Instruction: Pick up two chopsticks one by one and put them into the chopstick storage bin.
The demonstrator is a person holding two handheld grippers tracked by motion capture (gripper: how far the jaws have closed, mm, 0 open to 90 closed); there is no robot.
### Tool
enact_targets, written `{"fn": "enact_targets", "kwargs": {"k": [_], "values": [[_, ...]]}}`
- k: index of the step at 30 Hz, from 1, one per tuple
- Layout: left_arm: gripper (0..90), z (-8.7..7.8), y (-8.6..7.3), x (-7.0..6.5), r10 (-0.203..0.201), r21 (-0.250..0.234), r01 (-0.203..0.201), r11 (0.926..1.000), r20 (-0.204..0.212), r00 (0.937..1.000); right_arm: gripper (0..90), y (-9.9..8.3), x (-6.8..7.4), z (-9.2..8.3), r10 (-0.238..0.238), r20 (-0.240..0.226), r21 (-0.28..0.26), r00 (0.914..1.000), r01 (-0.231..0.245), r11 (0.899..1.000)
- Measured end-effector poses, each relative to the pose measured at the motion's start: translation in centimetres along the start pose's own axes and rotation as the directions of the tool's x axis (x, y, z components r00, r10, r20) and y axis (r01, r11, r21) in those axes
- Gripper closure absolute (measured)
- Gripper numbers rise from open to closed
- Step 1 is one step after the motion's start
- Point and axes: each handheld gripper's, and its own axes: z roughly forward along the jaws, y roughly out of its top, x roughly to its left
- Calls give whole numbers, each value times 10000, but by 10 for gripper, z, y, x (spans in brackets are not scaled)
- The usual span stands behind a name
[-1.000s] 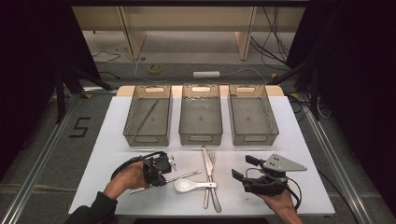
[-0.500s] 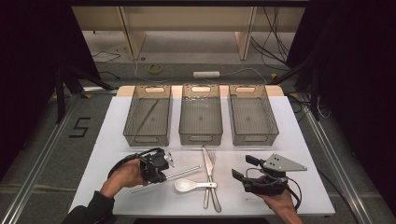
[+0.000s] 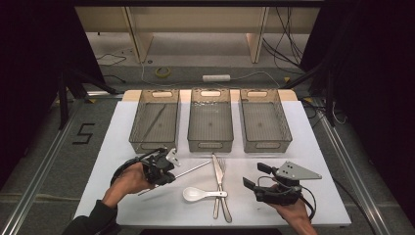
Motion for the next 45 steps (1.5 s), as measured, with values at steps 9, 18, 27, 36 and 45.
{"fn": "enact_targets", "kwargs": {"k": [9,18,27,36,45], "values": [[852,-14,-1,6,-638,-1132,617,9916,-147,9979,266,0,0,0,-13,1,2,10000,13,10000],[852,-27,-4,17,-1139,-1707,1051,9797,-427,9926,266,0,0,0,42,3,25,10000,-42,10000],[852,-46,-9,34,-2062,-2601,1822,9482,-678,9762,266,-1,-1,1,103,15,60,9999,-103,9999],[852,-55,-16,52,-2836,-3269,2442,9130,-780,9558,265,-1,-2,1,181,7,17,9998,-181,9998],[852,-62,-25,65,-3460,-3741,2932,8798,-810,9347,258,-2,-2,1,176,23,-57,9998,-175,9998]]}}
